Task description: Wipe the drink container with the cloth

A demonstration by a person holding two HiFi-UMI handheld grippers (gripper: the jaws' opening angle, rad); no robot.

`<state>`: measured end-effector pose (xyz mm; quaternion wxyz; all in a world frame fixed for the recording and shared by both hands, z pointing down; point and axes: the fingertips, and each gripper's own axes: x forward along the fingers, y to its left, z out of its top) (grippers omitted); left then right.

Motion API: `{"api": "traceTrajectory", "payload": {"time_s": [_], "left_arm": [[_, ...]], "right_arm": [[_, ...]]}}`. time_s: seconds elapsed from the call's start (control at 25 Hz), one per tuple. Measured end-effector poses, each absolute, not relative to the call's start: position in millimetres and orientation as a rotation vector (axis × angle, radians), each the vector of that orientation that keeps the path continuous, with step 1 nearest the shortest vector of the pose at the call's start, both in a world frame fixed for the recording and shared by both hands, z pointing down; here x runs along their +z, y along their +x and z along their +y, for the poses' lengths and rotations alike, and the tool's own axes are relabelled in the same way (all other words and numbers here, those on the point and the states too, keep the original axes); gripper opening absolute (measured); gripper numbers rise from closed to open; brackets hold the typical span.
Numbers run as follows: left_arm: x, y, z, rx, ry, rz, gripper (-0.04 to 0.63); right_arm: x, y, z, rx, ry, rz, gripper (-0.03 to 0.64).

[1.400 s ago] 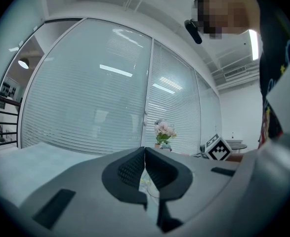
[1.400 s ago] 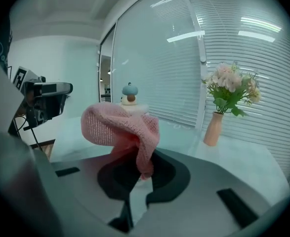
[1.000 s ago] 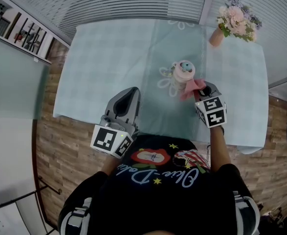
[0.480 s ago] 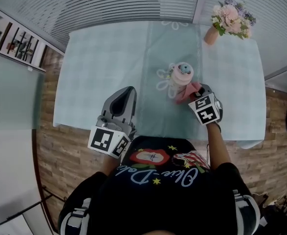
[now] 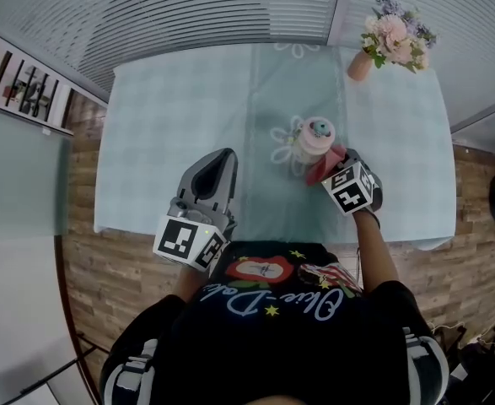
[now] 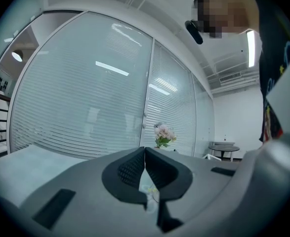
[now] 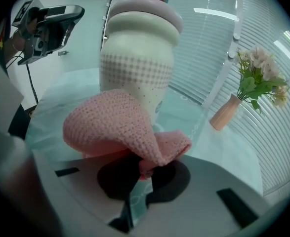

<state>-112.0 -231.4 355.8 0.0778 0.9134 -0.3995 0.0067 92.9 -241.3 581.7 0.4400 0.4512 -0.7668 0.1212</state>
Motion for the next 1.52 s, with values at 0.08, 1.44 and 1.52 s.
{"api": "traceTrajectory", "payload": {"time_s": [0.08,1.44,1.52], "left_arm": [[357,-113,-233,0.013,2.734,-1.194,0.005],[361,-124,-253,-0.042,2.701,-1.239,0.005],[362,-121,-255,-0.041,2.703,-1.233,0.005]], "right_arm": [[581,94,-242,0.306,1.127,-1.912,0.012],[468,87,-304,0.012,1.092,-2.326,0.012],[471,85,-306,0.005,1.067,-2.331,0.012]]}}
